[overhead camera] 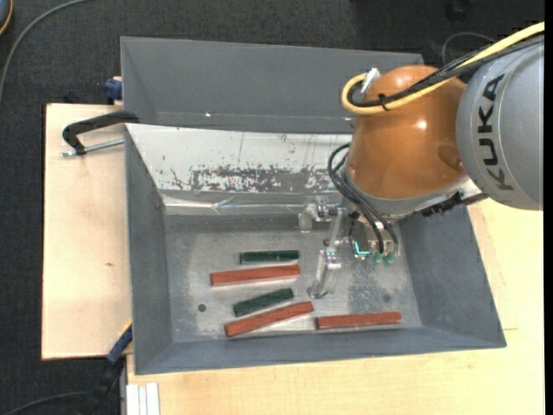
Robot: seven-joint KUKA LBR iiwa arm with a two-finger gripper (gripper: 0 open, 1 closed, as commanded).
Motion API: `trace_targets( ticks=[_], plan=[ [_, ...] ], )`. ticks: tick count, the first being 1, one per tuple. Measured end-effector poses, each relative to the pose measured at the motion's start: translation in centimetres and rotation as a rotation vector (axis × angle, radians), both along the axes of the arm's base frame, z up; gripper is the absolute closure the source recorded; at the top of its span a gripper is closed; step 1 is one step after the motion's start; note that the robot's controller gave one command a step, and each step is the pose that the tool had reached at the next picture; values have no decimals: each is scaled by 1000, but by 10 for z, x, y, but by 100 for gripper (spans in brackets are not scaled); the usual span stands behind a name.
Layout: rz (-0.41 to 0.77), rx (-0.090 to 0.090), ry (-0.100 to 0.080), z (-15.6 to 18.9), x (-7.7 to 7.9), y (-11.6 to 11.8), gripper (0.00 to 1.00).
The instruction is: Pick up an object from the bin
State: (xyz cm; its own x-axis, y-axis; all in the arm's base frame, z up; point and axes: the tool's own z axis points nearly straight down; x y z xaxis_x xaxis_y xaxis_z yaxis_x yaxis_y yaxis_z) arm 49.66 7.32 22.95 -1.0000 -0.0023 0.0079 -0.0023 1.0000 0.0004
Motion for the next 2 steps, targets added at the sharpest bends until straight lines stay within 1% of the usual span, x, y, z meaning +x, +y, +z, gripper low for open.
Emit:
trace_targets(
  ticks=[1, 2],
  plan=[
    [160, 2, -16, -160, 7, -8, 0],
    [159, 3, -17, -156, 8, -8, 100]
  ],
)
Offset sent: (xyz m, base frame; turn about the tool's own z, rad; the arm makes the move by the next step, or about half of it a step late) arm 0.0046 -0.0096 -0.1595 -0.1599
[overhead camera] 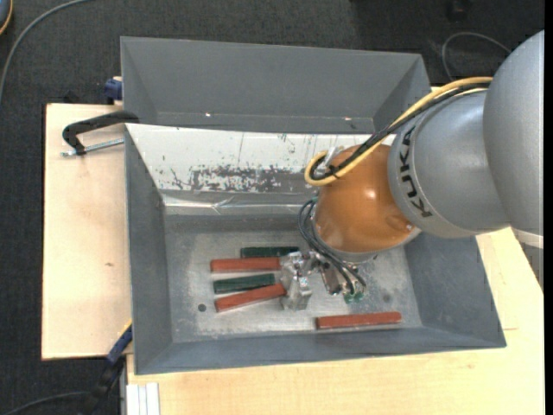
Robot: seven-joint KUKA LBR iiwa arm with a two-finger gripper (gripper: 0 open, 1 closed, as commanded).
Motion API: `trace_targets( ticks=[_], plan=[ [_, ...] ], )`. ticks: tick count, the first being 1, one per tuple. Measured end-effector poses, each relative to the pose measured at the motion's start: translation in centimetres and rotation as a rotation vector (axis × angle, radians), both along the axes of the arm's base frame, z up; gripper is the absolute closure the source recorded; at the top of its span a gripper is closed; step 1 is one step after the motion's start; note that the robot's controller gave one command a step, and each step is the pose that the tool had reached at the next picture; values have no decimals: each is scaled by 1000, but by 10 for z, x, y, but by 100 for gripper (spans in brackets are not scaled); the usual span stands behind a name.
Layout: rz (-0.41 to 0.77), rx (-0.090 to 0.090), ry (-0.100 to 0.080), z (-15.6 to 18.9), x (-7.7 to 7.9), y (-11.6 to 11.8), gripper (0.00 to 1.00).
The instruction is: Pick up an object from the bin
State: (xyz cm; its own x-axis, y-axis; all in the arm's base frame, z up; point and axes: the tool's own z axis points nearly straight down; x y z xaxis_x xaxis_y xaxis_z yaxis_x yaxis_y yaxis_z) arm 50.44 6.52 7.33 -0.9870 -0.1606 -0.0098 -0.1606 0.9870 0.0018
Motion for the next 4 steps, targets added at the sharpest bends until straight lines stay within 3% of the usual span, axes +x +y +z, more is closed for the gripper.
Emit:
trace_targets(
  ticks=[1, 2, 3, 4],
  plan=[
    [0, -1, 7, -3, -2, -1, 0],
    [62, 2, 1, -2, 23, 75, 0],
    [55, -1, 5, -2, 22, 71, 100],
    [152, 0, -6, 142, 36, 83, 100]
  ],
)
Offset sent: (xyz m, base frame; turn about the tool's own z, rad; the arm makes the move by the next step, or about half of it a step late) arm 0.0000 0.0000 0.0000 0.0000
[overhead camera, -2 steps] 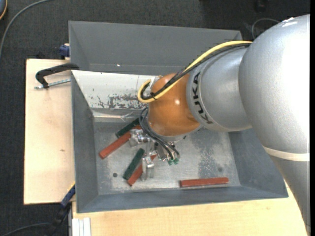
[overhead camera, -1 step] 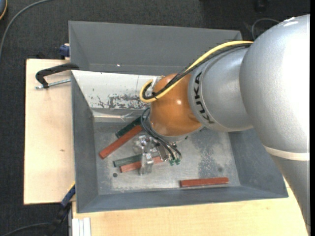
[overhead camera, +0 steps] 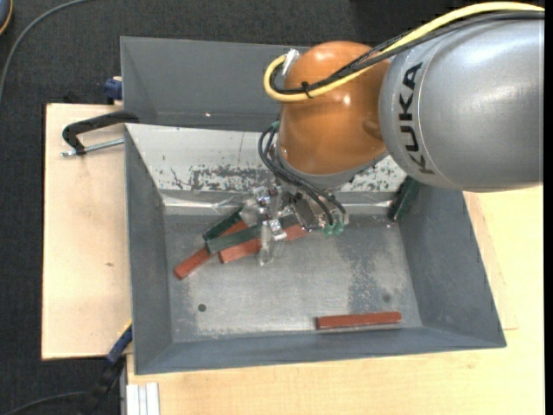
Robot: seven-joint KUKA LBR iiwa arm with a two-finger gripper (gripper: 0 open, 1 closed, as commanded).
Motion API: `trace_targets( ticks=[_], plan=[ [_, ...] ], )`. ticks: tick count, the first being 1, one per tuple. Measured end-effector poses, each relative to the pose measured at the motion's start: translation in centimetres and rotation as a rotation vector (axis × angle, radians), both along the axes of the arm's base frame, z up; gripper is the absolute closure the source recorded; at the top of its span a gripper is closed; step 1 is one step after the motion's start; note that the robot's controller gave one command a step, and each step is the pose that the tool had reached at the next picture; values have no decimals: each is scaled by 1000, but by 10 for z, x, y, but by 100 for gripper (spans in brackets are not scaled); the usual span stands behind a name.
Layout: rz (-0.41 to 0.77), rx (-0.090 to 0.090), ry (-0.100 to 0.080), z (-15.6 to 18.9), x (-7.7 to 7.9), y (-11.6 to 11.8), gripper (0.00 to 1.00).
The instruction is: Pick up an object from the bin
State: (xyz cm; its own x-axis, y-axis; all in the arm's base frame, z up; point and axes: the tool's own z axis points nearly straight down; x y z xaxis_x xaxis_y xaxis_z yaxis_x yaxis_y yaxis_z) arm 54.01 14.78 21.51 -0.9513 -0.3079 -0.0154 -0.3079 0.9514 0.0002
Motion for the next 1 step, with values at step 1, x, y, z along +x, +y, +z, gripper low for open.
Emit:
trace_targets(
  ticks=[1],
  plan=[
    [62, -2, 5, 30, 3, 4, 100]
  ],
)
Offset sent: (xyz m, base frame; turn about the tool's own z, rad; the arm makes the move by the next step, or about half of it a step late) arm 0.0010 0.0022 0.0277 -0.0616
